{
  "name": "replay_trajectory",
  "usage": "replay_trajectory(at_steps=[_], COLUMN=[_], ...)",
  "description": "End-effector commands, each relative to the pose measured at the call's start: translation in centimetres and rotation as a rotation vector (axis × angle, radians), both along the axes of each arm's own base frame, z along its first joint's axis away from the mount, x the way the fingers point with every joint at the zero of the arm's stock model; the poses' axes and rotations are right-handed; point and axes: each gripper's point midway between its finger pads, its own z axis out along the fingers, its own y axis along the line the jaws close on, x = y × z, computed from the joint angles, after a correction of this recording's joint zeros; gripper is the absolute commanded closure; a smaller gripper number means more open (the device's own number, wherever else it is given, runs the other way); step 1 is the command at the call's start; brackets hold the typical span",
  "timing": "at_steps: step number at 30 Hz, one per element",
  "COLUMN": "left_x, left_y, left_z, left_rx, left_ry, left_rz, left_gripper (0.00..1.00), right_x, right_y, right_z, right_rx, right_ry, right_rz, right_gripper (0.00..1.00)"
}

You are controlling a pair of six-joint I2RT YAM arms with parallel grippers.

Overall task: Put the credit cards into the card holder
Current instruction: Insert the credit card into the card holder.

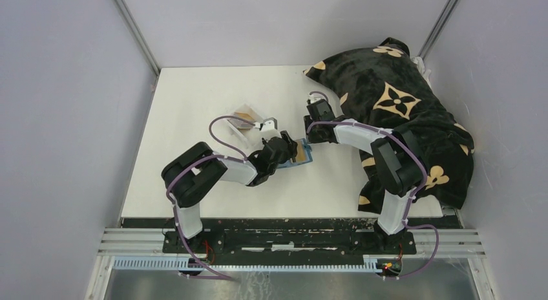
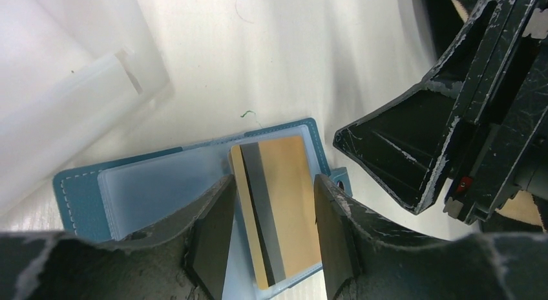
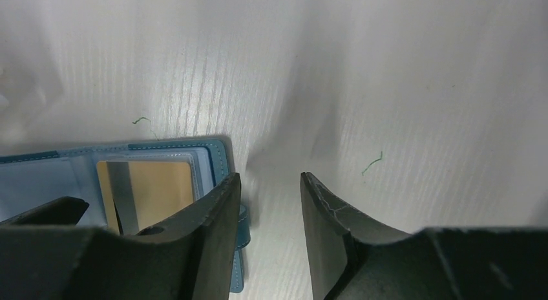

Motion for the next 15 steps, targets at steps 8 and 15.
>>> replay_trajectory(at_steps=[8, 15], left_x=[0.6, -2.5], left_y=[1.7, 6.6], left_z=[8.5, 6.9], left_rx=[0.025, 0.068], left_ry=[-0.176, -0.119], left_rz=[0.019, 0.084], left_gripper=[0.44, 0.43], right_x=[3.6, 4.0], right_y=[-1.1, -1.5], right_z=[9.1, 11.0], right_rx=[-0.009, 0.047], right_ry=[-0.325, -0.373], right_rz=[-0.031, -0.138], right_gripper=[0.52, 0.44])
